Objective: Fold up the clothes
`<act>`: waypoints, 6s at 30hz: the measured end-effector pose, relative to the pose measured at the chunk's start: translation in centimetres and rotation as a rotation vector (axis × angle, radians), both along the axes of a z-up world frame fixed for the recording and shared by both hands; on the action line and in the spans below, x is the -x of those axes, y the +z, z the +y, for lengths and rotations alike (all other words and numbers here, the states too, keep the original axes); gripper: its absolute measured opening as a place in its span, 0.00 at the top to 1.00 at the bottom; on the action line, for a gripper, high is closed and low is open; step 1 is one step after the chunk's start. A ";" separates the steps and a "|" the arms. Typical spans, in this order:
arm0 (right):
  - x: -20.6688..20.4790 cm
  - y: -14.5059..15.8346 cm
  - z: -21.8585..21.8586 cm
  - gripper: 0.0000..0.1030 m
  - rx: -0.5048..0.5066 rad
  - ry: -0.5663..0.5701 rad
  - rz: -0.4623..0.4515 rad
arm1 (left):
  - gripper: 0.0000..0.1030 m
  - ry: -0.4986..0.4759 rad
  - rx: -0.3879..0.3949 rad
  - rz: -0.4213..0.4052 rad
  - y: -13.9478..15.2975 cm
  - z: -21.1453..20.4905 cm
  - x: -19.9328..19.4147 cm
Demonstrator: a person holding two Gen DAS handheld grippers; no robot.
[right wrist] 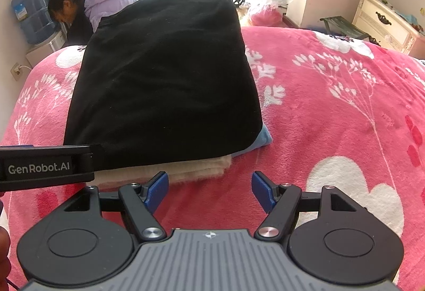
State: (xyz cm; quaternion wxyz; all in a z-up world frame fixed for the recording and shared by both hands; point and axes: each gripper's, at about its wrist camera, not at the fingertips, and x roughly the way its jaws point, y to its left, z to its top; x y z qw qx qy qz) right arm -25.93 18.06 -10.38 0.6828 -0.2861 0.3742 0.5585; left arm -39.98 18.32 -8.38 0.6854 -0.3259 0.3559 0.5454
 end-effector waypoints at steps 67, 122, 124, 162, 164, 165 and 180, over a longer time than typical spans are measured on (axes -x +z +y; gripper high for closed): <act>0.3 -0.1 0.1 0.28 0.006 0.009 -0.004 | 0.00 0.017 0.021 -0.003 -0.2 0.2 0.2; -0.7 -1.1 -1.1 0.27 0.048 0.004 -0.021 | 0.00 0.051 0.050 0.018 -0.6 -0.5 -1.2; -0.5 -1.1 -1.0 0.27 0.049 0.008 -0.018 | 0.00 0.051 0.049 0.022 -0.6 -0.5 -1.0; 0.6 -0.9 -0.5 0.26 0.040 0.033 -0.034 | 0.00 0.059 0.047 0.018 -0.4 -0.3 -0.2; 0.6 -0.9 -0.5 0.26 0.040 0.033 -0.034 | 0.00 0.058 0.047 0.018 -0.4 -0.3 -0.2; 0.7 -0.9 -0.5 0.26 0.041 0.033 -0.034 | 0.00 0.058 0.048 0.018 -0.4 -0.3 -0.2; 0.8 -1.1 -0.5 0.26 0.045 0.035 -0.034 | 0.00 0.060 0.052 0.020 -0.5 -0.3 -0.2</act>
